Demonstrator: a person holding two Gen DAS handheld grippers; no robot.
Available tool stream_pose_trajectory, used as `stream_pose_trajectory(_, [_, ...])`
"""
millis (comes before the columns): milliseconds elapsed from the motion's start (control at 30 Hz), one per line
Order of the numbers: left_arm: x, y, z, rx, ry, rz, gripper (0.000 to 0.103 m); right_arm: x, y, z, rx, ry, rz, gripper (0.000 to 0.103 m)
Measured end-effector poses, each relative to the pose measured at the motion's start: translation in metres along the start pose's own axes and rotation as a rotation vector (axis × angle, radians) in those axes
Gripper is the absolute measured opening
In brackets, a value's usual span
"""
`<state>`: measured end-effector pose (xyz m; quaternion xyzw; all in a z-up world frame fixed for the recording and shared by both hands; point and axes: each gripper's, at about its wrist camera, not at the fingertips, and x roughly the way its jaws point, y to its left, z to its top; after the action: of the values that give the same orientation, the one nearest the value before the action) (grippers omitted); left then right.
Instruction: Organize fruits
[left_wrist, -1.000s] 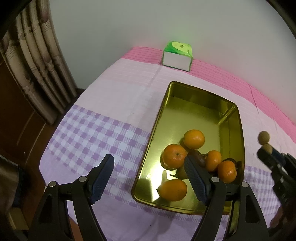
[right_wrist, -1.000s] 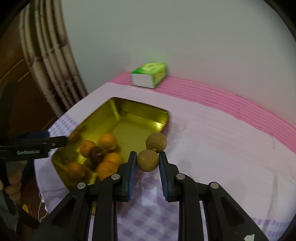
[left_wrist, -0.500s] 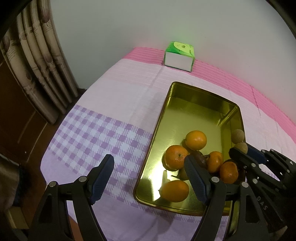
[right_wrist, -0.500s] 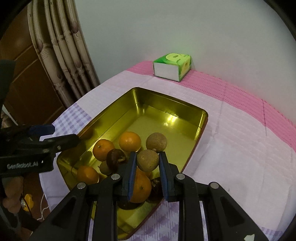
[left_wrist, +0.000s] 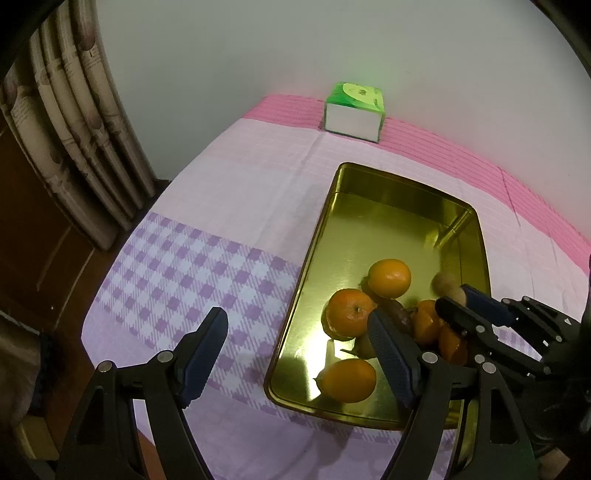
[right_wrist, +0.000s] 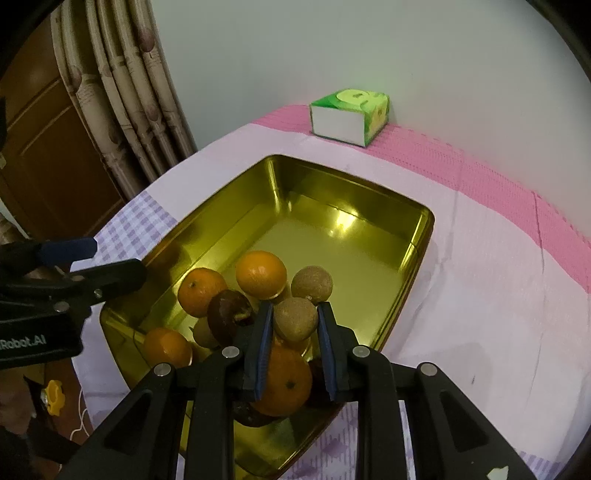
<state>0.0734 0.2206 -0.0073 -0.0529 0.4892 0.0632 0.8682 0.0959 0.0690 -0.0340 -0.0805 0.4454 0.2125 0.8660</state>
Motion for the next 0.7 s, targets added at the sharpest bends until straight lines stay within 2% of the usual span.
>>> stream_pose_trajectory(267, [0.000,-0.003,-0.001,0.019,0.001,0.002,0.078,-0.001,-0.002,-0.001,0.010,-0.003,0.004,0.024])
stream_pose_trajectory(467, [-0.001,-0.008,-0.003,0.042,-0.001,0.003,0.078,-0.007,-0.002,-0.005,0.024,-0.009,-0.008,0.034])
stream_pose_trajectory(533, [-0.001,-0.011,-0.003,0.052,-0.003,0.003,0.078,-0.012,-0.002,-0.007,0.035,-0.016,-0.009,0.039])
stream_pose_trajectory(700, [-0.002,-0.014,-0.004,0.066,-0.007,0.007,0.078,-0.031,0.001,-0.011,0.046,-0.051,-0.042,0.066])
